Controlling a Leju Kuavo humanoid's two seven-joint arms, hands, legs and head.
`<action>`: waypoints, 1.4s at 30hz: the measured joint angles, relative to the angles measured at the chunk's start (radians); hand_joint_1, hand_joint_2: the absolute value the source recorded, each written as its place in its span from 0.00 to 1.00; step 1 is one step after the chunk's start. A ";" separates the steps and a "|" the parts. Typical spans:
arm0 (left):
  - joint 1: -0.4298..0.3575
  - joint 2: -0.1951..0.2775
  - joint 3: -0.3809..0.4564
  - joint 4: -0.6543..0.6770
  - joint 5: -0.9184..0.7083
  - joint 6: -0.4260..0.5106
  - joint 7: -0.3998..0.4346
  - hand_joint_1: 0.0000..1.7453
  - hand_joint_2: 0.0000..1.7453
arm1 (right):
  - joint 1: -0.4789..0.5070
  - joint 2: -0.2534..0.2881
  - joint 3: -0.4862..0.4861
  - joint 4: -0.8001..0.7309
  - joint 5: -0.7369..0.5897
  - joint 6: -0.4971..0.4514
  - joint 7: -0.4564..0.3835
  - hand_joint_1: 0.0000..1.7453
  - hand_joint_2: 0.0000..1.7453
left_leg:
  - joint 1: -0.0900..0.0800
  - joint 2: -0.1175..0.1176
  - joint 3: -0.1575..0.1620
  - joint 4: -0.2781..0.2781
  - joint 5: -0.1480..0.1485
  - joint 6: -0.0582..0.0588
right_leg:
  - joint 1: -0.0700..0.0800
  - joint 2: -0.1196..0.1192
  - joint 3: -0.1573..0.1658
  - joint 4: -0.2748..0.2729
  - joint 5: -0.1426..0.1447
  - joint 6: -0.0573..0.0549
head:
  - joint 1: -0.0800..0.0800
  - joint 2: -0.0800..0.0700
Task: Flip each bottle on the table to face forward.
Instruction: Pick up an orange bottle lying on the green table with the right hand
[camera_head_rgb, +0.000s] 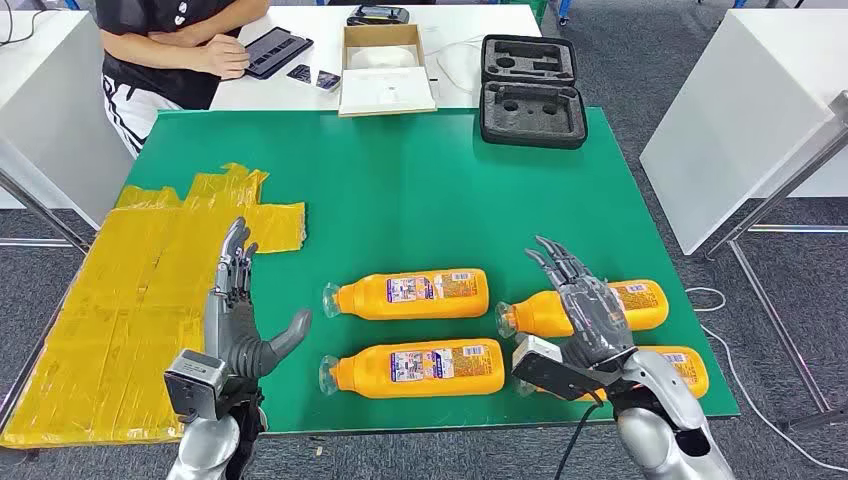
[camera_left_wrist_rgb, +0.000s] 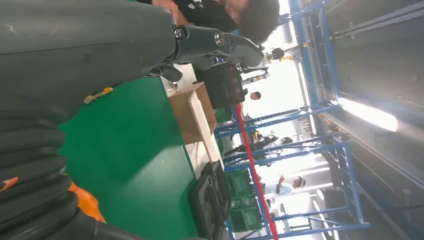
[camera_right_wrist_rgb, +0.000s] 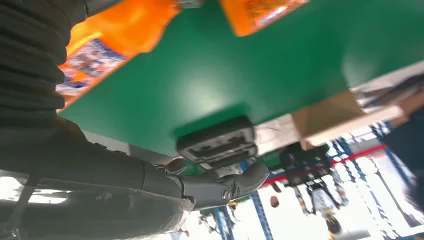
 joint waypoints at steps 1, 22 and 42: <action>0.000 0.000 0.001 0.003 0.000 0.000 0.000 0.00 1.00 | 0.006 -0.005 -0.011 -0.001 -0.005 0.009 0.000 0.00 1.00 | 0.000 0.000 0.000 0.000 0.000 0.000 | 0.000 0.000 0.000 0.000 0.000 0.000 | 0.000 0.000; 0.008 -0.019 0.013 0.055 -0.006 -0.010 0.024 0.00 1.00 | 0.192 -0.054 -0.384 -0.046 0.054 0.193 -0.033 0.00 1.00 | 0.000 -0.004 -0.001 0.000 -0.001 0.001 | 0.000 -0.003 0.001 0.000 -0.002 0.003 | 0.000 0.000; -0.005 -0.026 0.018 0.082 -0.001 -0.030 0.028 0.00 1.00 | 0.262 -0.066 -0.573 -0.075 0.059 0.353 -0.133 0.00 1.00 | -0.001 -0.004 -0.001 0.000 -0.001 0.002 | -0.001 -0.003 0.001 0.000 -0.002 0.003 | 0.000 0.000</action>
